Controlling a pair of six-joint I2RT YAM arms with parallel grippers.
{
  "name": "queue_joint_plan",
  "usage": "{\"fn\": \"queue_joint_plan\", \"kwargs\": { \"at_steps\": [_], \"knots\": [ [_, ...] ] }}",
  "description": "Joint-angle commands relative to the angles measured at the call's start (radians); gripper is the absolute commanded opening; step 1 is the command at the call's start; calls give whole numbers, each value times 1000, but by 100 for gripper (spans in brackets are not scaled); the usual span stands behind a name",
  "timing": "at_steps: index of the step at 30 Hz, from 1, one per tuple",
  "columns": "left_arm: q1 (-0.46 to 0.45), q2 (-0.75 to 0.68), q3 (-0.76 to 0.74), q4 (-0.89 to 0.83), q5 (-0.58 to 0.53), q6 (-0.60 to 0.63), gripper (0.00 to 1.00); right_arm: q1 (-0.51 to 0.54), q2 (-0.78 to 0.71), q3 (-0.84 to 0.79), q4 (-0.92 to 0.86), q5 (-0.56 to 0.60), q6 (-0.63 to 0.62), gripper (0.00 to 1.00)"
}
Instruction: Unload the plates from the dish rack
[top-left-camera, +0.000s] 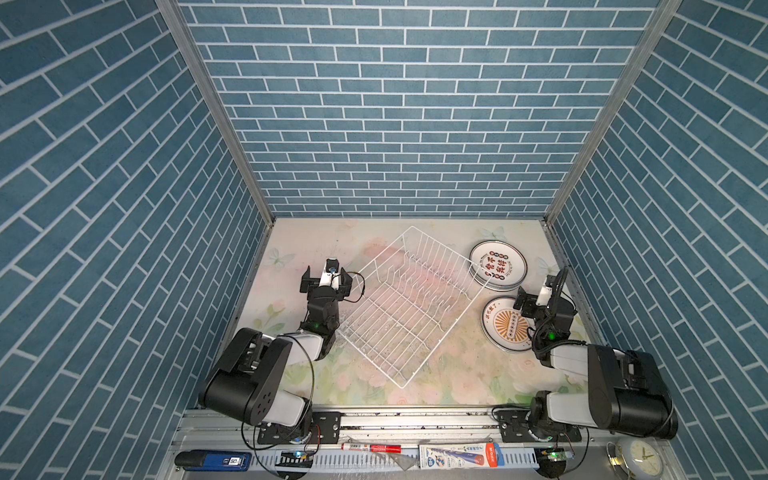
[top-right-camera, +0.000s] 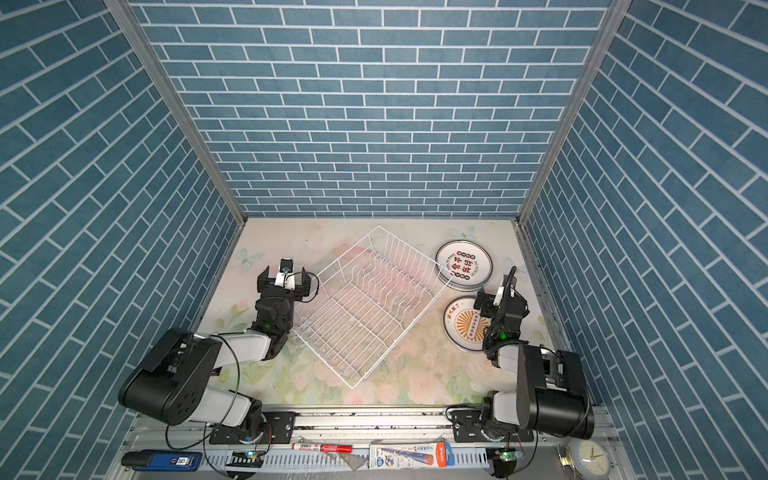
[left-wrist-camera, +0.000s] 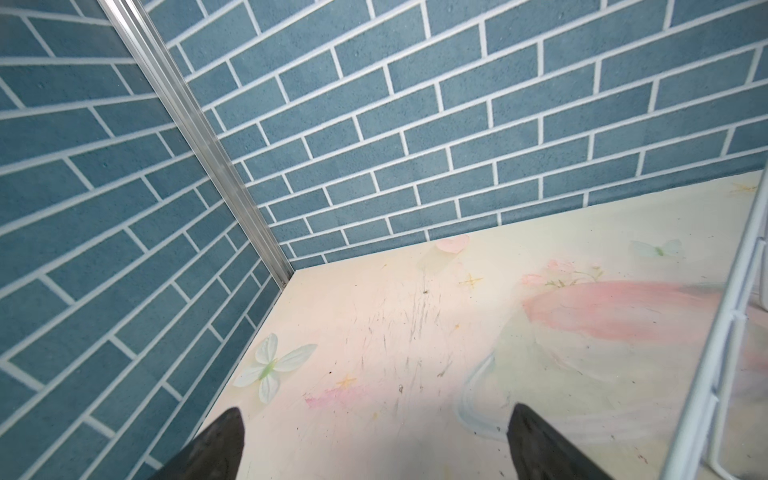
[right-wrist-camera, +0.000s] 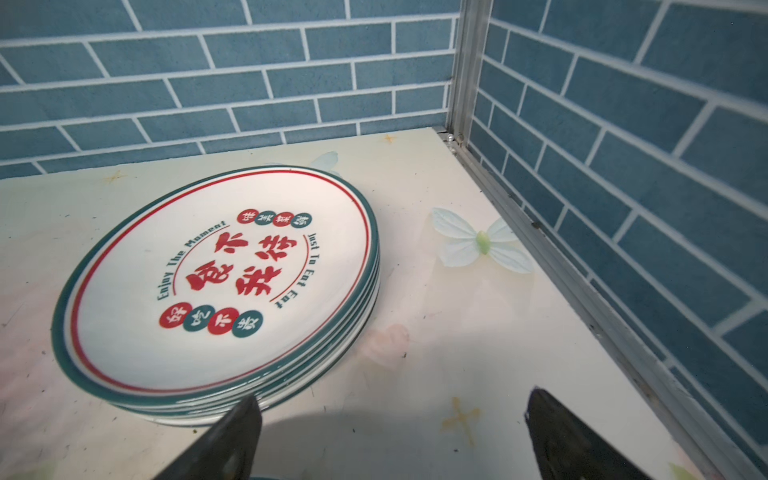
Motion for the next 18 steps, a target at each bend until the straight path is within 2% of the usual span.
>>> {"fn": "queue_joint_plan", "kwargs": {
  "at_steps": [1, 5, 9, 14, 18],
  "knots": [
    [29, 28, -103, 51, 84, 32, 99, -2, 71, -11, 190, -73, 1, 99],
    [29, 83, -161, 224, 61, 26, 99, -1, 161, 15, 232, -99, 1, 99],
    [29, 130, -181, 317, 34, 15, 99, -2, 139, 72, 86, -87, -9, 99],
    [34, 131, -184, 315, 36, 6, 99, 1, 140, 121, -10, -155, -37, 99],
    [81, 178, -151, 308, 43, -39, 99, 1, 138, 62, 99, -80, -12, 99]
  ]
}}
